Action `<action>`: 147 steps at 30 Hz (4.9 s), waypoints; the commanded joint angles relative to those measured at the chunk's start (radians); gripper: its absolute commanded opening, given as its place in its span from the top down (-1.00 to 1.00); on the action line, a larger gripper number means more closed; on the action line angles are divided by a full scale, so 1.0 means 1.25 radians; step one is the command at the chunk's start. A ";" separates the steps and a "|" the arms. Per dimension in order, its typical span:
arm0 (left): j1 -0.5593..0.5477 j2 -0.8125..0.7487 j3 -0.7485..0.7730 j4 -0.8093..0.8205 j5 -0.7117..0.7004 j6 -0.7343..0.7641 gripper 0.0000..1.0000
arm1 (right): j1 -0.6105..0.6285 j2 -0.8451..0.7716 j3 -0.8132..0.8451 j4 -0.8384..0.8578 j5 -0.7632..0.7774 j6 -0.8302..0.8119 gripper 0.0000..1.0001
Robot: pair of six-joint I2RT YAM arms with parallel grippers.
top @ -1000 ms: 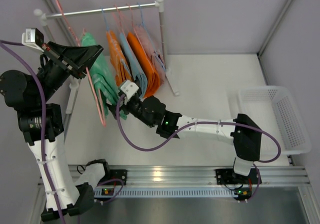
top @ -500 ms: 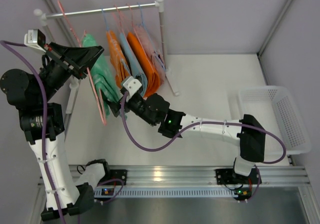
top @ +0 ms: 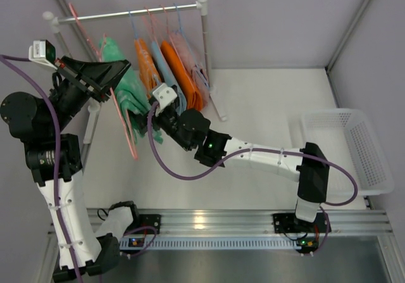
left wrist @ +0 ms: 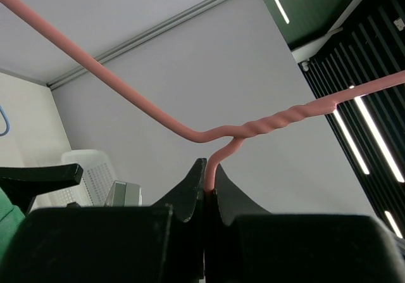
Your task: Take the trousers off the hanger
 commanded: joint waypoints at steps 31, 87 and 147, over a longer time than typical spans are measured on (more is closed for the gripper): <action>-0.002 -0.050 -0.081 0.055 -0.005 0.056 1.00 | -0.054 -0.064 0.079 0.011 -0.058 -0.031 1.00; -0.003 -0.261 -0.480 -0.265 -0.116 0.495 1.00 | -0.144 -0.482 0.070 -0.147 0.087 -0.090 1.00; -0.002 -0.256 -0.528 -0.179 -0.083 0.431 1.00 | -1.111 -0.573 -0.326 -0.852 0.290 -0.098 1.00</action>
